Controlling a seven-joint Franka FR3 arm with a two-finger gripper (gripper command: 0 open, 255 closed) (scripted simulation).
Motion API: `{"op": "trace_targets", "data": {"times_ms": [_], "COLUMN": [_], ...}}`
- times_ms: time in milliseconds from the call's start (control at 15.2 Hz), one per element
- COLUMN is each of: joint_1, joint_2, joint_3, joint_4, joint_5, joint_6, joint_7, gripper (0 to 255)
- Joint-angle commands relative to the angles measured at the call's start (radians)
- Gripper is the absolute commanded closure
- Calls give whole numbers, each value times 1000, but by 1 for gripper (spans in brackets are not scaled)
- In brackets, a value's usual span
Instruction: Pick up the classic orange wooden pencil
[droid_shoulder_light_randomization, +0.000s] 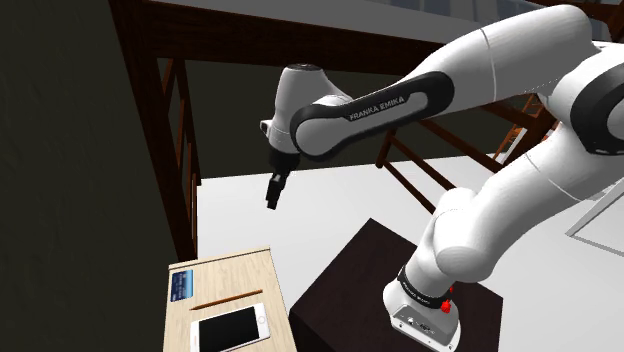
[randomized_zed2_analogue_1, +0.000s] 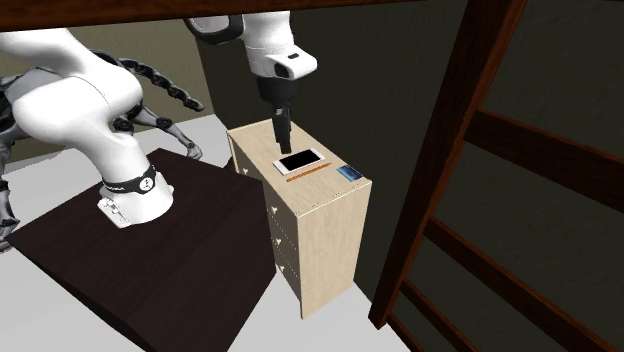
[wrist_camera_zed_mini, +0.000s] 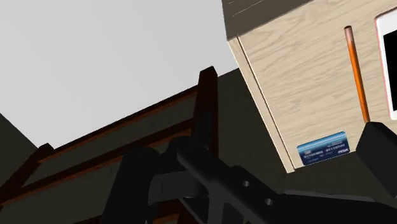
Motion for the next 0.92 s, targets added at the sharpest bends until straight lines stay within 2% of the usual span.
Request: {"op": "trace_targets", "data": {"times_ms": [0,462,858], "joint_1": [23,85,135], "joint_2": [58,280,472], "joint_3": [18,74,122], "joint_4": [8,77,164], "joint_5": [13,32,15], "joint_6": [52,211,319], "joint_7": [-14,-67,-98], "gripper": [0,0,0]}}
